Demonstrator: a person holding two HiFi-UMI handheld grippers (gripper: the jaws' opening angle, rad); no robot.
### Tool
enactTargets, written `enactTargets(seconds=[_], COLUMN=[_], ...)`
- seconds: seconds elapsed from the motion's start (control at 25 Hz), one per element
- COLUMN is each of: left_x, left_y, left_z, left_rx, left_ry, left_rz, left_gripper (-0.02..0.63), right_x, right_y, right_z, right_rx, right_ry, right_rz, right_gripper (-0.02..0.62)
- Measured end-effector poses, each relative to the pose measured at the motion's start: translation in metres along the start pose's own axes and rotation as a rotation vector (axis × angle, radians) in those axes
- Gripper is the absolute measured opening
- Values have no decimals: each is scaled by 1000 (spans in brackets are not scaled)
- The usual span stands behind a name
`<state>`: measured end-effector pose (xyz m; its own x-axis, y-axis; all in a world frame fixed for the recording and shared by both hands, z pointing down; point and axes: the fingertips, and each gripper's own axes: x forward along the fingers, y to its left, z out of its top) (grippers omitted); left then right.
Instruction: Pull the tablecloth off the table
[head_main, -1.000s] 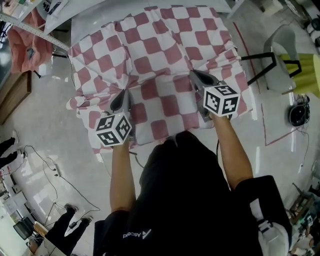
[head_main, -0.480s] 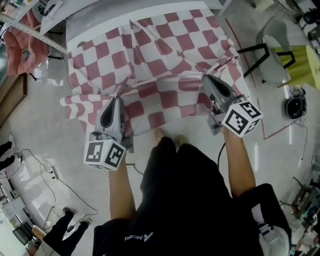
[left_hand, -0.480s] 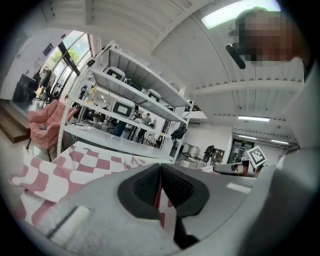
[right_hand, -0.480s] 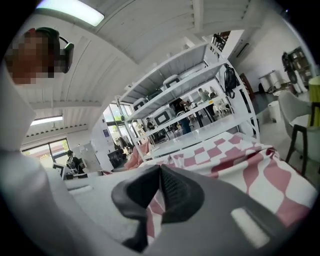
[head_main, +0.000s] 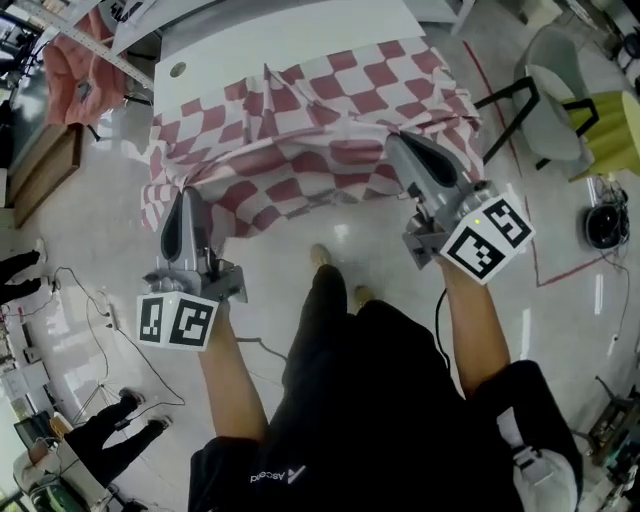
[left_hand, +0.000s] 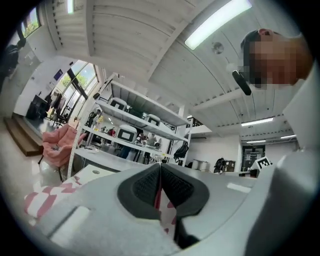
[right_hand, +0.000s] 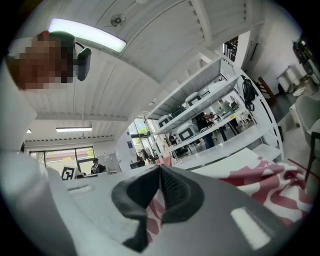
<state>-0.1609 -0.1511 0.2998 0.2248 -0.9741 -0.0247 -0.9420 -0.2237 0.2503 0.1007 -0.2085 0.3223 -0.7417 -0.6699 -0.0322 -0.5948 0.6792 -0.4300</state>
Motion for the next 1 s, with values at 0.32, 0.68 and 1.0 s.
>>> enactTargets(seconds=[0.32,0.68,1.0], left_x=[-87,-202,-254], left_y=[-47,-43,-47], left_z=[66,126,159], left_rx=[55,70,78], left_ry=[-120,-250,-259], left_rz=[26,-44,-154], left_gripper=[11,11,11], right_x=[-62,-103,-130], right_y=[91,227,294], right_z=[55,71,71], right_rx=[-85,-167,-118], right_ry=[-103,-203,-255], right_rz=[93,163,151], right_gripper=[3,3,3])
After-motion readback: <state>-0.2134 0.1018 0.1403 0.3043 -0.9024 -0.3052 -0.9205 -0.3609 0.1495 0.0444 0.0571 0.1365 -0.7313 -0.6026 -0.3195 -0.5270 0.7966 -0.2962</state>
